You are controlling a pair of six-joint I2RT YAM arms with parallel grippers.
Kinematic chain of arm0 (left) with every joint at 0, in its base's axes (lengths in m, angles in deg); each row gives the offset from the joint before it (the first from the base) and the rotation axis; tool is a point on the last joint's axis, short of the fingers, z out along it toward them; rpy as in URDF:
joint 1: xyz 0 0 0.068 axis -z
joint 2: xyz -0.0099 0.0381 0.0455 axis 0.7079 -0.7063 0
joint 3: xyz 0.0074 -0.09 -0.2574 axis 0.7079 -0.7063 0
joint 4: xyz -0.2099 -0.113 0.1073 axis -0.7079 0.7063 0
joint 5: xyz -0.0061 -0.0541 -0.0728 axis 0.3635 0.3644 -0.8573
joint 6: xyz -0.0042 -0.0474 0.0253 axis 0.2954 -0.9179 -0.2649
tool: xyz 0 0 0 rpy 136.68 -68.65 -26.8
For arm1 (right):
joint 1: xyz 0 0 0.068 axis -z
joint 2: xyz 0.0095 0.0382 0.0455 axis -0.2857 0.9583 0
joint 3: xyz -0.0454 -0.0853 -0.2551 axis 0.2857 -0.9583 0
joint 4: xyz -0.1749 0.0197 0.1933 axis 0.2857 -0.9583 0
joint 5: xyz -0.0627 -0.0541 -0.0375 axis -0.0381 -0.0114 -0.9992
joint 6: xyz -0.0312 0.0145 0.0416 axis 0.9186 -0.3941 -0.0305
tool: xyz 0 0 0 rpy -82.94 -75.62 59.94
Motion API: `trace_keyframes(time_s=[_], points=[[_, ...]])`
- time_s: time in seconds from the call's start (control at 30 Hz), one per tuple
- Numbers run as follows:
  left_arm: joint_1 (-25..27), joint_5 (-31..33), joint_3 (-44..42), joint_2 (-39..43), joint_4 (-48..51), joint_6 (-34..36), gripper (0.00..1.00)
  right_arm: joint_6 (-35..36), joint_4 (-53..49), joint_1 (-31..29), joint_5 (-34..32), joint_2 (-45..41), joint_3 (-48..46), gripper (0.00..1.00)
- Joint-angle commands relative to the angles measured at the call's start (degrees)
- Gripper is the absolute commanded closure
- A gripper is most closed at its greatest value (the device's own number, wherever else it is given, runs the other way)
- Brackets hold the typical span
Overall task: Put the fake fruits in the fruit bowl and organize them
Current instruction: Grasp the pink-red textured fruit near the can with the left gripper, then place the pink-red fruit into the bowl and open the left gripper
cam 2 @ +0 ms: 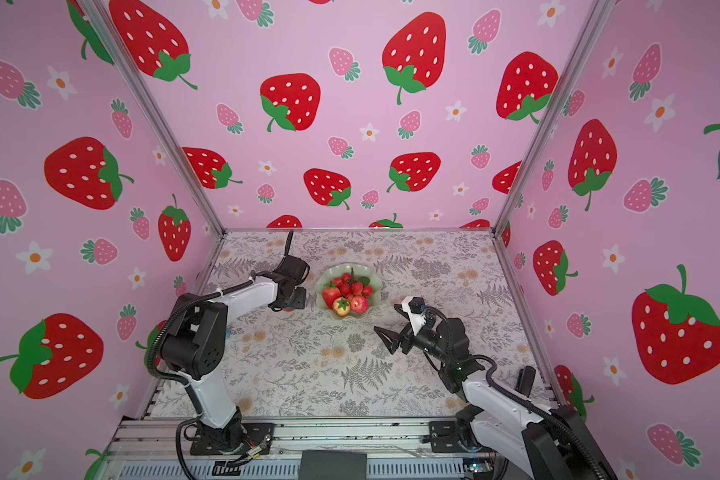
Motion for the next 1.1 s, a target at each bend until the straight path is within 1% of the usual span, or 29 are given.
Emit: trace_keyframes(time_s=[0.0,0.23,0.3,0.4,0.5,0.6,0.7,0.97,1.07], points=[[-0.48,-1.31,1.77,-1.57,1.27,-1.23,0.33,-2.53,2.36,0.78,0.32,0.33,-0.52,0.01],[-0.60,-2.69,1.04,-0.41,0.59,-1.65,0.49,-2.66,2.23,1.49,0.65,0.34,-0.62,0.01],[-0.37,-4.12,0.47,0.72,-0.03,-1.91,0.54,-2.66,2.18,1.59,0.62,0.19,-0.64,0.01],[-0.31,-5.45,-0.04,2.63,-0.68,-2.43,0.58,-2.82,2.15,2.00,0.57,0.10,-0.74,0.01],[0.23,-6.66,0.24,4.65,-0.96,-2.35,0.59,-3.06,2.23,2.26,0.57,0.18,-0.78,0.01],[2.35,-7.07,1.85,6.80,-1.03,-1.90,0.59,-3.32,2.77,2.47,0.72,0.35,-0.84,0.01],[4.82,-7.04,5.25,7.76,-1.01,-0.68,0.59,-3.62,3.39,2.57,1.14,0.93,-0.80,0.01],[9.12,-8.08,14.66,4.38,-2.62,2.43,0.59,-3.48,3.51,2.66,1.26,0.91,-0.83,0.01],[12.30,-8.47,15.89,4.47,-2.98,3.20,0.59,-3.67,3.37,3.15,0.69,0.11,-1.21,0.01]])
